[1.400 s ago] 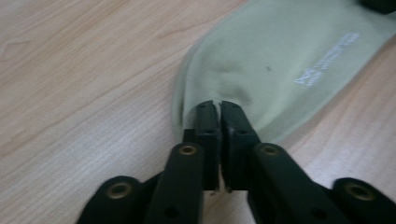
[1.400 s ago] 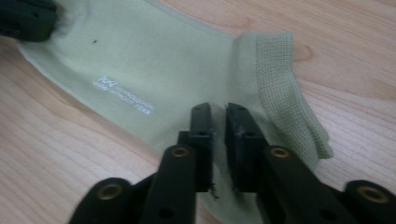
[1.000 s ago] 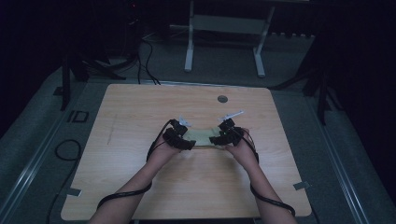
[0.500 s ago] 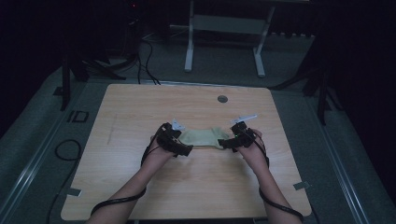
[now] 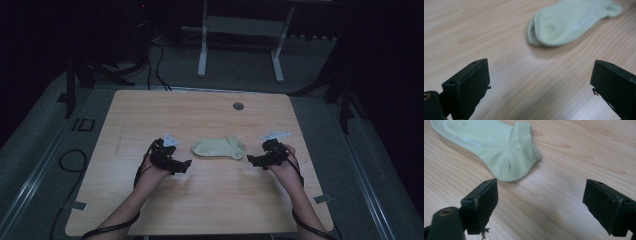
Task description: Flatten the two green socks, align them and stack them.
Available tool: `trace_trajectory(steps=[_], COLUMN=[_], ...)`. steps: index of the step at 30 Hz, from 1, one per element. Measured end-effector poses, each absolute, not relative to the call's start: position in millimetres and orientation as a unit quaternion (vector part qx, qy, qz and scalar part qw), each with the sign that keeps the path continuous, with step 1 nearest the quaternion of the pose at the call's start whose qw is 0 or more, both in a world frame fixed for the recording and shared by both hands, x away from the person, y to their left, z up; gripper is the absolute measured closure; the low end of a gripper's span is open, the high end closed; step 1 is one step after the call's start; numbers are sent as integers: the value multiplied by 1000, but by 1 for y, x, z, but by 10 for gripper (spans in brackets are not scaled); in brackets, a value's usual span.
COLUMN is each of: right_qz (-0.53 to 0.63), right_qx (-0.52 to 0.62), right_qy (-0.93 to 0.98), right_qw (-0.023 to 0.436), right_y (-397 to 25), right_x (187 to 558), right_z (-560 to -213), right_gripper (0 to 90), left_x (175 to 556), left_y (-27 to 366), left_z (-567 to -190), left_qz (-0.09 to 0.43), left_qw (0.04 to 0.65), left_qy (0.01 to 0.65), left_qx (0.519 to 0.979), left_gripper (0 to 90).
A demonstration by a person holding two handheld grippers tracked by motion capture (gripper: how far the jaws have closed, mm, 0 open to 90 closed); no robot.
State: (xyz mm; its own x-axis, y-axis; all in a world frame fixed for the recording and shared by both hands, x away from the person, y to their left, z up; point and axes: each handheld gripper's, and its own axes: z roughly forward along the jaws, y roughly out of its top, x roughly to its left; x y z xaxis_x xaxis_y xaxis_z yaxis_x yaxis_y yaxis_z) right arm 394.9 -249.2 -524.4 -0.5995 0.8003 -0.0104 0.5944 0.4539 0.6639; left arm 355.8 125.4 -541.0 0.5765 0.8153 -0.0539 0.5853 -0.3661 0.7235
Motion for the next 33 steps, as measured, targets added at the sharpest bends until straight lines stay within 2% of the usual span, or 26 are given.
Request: trace_trajectory(steps=[10, 20, 33], right_qz=[327, 332, 340], right_qx=[423, 430, 459], right_qy=[828, 819, 799], right_qw=[172, 184, 190], right_y=[-270, -293, -322], right_x=[377, 357, 335], right_z=[-529, -537, -550], right_gripper=[117, 108, 108], left_x=[326, 310, 292], left_y=[153, 171, 198], left_z=[-550, -562, -565], left_qz=[175, 165, 184], left_qw=[355, 354, 354], left_qy=[439, 452, 472], left_qx=[806, 802, 787], left_gripper=[23, 23, 24])
